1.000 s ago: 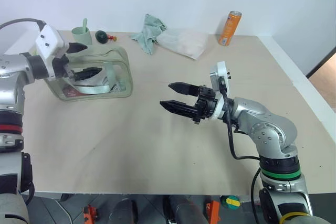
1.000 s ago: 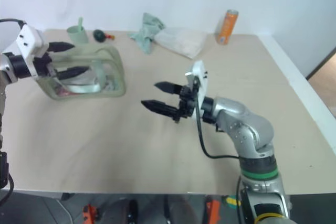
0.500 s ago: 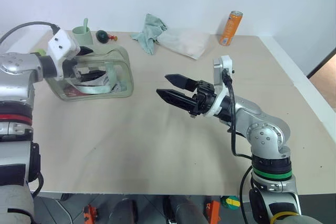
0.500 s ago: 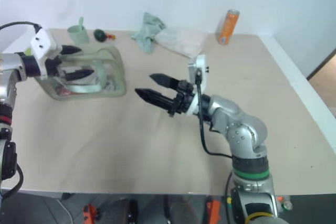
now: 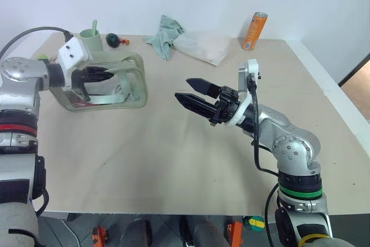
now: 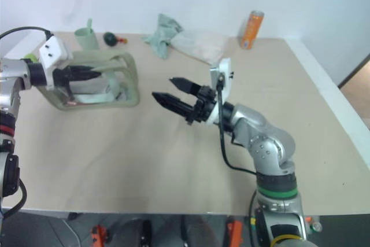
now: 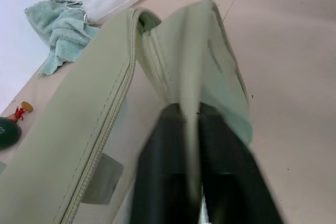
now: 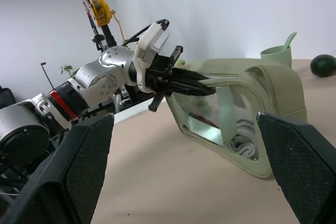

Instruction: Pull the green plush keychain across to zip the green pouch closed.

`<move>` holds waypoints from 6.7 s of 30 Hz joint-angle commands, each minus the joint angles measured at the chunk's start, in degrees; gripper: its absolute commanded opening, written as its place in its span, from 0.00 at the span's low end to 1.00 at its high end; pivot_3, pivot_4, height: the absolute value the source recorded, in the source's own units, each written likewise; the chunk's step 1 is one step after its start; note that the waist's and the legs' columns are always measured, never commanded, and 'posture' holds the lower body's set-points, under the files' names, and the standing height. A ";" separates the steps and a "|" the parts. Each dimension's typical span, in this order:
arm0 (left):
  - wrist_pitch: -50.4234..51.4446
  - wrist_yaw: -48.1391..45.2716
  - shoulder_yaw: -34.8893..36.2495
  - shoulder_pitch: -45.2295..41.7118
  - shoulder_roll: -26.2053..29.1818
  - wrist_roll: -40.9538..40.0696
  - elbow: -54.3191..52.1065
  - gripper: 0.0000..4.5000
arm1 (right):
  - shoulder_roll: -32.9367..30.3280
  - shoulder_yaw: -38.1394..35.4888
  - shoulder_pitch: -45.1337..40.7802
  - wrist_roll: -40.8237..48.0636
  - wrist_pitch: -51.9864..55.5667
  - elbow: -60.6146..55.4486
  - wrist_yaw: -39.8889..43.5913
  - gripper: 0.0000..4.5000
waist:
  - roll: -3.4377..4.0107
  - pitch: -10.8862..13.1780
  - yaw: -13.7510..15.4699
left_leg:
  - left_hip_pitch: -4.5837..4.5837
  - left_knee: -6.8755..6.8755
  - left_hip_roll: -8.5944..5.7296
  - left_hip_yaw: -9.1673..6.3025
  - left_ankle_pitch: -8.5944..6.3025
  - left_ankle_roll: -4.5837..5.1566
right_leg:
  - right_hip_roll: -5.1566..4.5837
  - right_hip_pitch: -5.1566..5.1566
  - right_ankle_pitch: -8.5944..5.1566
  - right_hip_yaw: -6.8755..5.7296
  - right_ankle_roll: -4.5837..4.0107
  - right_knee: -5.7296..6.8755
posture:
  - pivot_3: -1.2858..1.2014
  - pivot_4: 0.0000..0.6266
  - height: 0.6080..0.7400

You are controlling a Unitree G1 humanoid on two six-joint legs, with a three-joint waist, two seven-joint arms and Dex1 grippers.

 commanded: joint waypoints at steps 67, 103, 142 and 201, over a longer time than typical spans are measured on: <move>45.25 4.78 32.25 34.10 -0.68 -44.44 -45.11 0.69 | -23.66 1.29 1.95 -10.69 -2.49 -1.99 14.00 1.00 | 0.11 0.01 0.00 | 0.12 0.02 -0.09 -0.23 0.09 -0.11 | -0.12 0.18 -0.13 -0.17 0.23 0.06 | 0.52 0.24 1.00; 40.70 18.20 21.04 19.46 -11.15 -35.71 -18.55 0.70 | -20.74 5.33 1.10 -19.34 -5.00 -1.66 15.32 0.02 | -0.01 -0.03 0.02 | 0.07 0.00 -0.13 -0.30 0.07 -0.11 | -0.11 0.17 -0.13 -0.22 0.21 0.03 | 0.52 0.24 1.00; 39.45 12.85 6.17 10.03 -11.68 -29.06 -34.10 0.21 | -20.03 5.64 1.74 -20.33 -5.24 -2.53 13.90 0.00 | -0.01 -0.03 0.14 | 0.07 0.01 -0.25 -0.34 0.10 -0.14 | -0.17 0.21 -0.13 -0.20 0.22 0.04 | 0.52 0.24 1.00; 44.07 11.02 11.79 36.07 -10.47 -36.63 -50.44 0.00 | -20.42 -1.32 3.33 -13.28 0.63 -3.05 15.19 0.34 | -0.02 -0.03 0.17 | 0.08 -0.05 -0.26 -0.38 0.11 -0.14 | -0.25 0.22 -0.17 -0.27 0.18 0.02 | 0.52 0.24 1.00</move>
